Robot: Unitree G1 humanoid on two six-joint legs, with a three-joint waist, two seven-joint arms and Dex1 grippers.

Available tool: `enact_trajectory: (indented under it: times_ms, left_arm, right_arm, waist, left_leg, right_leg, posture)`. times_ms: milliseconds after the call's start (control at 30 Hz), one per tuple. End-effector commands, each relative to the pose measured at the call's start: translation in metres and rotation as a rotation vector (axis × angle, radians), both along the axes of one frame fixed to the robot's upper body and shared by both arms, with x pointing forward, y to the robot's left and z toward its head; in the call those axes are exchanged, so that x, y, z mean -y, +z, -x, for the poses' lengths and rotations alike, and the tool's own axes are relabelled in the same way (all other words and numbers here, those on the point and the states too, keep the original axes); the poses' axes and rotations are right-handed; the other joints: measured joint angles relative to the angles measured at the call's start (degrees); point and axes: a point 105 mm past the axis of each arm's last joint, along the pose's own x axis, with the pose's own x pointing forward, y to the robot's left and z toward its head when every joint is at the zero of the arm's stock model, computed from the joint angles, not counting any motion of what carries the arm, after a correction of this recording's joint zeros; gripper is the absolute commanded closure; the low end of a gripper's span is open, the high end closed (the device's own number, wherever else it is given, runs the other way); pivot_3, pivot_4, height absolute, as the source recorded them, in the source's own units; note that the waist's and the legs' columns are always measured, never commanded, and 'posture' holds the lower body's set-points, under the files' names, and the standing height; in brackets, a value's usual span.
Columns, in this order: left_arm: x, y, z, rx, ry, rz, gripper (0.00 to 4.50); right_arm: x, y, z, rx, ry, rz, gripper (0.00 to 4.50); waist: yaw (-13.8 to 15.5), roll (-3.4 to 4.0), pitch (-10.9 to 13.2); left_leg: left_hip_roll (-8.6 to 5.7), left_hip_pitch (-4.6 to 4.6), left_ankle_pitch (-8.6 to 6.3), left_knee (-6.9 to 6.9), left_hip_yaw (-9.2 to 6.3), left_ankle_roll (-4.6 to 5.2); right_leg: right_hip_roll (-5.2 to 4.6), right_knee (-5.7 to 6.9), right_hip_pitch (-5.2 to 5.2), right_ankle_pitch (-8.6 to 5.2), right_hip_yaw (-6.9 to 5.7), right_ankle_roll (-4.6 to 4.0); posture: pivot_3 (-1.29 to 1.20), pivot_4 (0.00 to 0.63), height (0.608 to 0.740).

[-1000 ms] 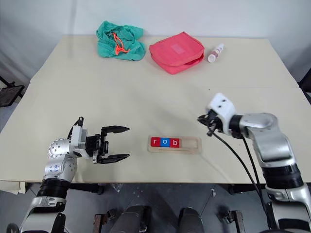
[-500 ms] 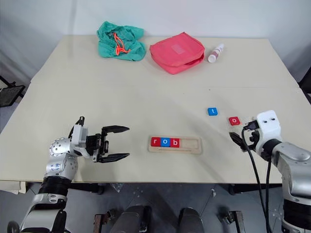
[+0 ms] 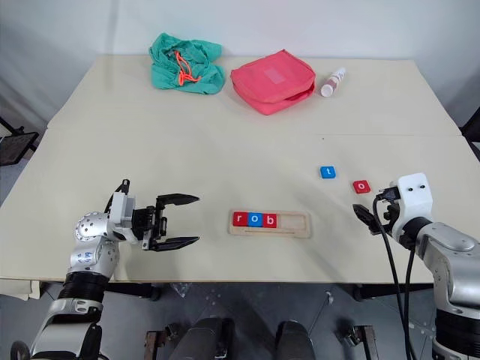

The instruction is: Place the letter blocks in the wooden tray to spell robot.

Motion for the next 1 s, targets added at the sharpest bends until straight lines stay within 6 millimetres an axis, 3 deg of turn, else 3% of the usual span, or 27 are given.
enact_trajectory:
  times_ms: [33, 433, 667, 867, 1000]
  left_arm:
    - [-0.003, 0.007, 0.000, 0.031, -0.007, -0.001, 0.00]
    - [-0.003, 0.009, -0.002, 0.037, -0.007, -0.004, 0.00]
    - [-0.002, 0.010, -0.003, 0.040, -0.008, -0.003, 0.00]
    - [-0.002, 0.011, -0.003, 0.046, -0.004, 0.000, 0.00]
    - [-0.003, 0.011, -0.001, 0.049, 0.005, 0.001, 0.00]
  right_arm:
    - [0.002, 0.015, 0.001, 0.050, -0.008, 0.015, 0.04]
    - [-0.001, 0.018, -0.004, 0.056, -0.001, 0.004, 0.04]
    - [-0.002, 0.022, -0.032, 0.081, -0.006, -0.034, 0.04]
    - [0.003, 0.009, -0.057, 0.070, -0.026, -0.036, 0.04]
    - [0.005, 0.000, -0.062, 0.051, -0.028, -0.032, 0.04]
  waist:
    - [0.0, 0.00, 0.0]
    - [0.0, 0.00, 0.0]
    - [-0.4, 0.00, 0.0]
    - [-0.3, 0.00, 0.0]
    - [-0.4, 0.00, 0.0]
  left_leg:
    - [0.00, 0.00, 0.00, 0.00, 0.00, 0.00]
    - [0.00, 0.00, 0.00, 0.00, 0.00, 0.00]
    - [0.01, 0.01, 0.00, -0.01, 0.02, 0.00]
    - [-0.01, 0.01, 0.00, -0.02, 0.00, 0.00]
    - [0.00, 0.00, 0.00, -0.04, 0.00, 0.00]
  right_leg:
    - [0.00, 0.00, 0.00, 0.00, 0.00, 0.00]
    - [0.00, 0.00, 0.00, 0.00, 0.00, 0.00]
    - [0.01, 0.00, -0.01, 0.00, 0.00, 0.00]
    - [0.00, 0.01, -0.02, 0.00, -0.02, 0.00]
    - [0.00, 0.02, -0.03, 0.00, -0.04, 0.00]
  posture:
    - [0.00, 0.150, 0.740]
    - [0.00, 0.150, 0.740]
    - [0.00, 0.150, 0.740]
    - [0.00, 0.150, 0.740]
    - [0.00, 0.150, 0.740]
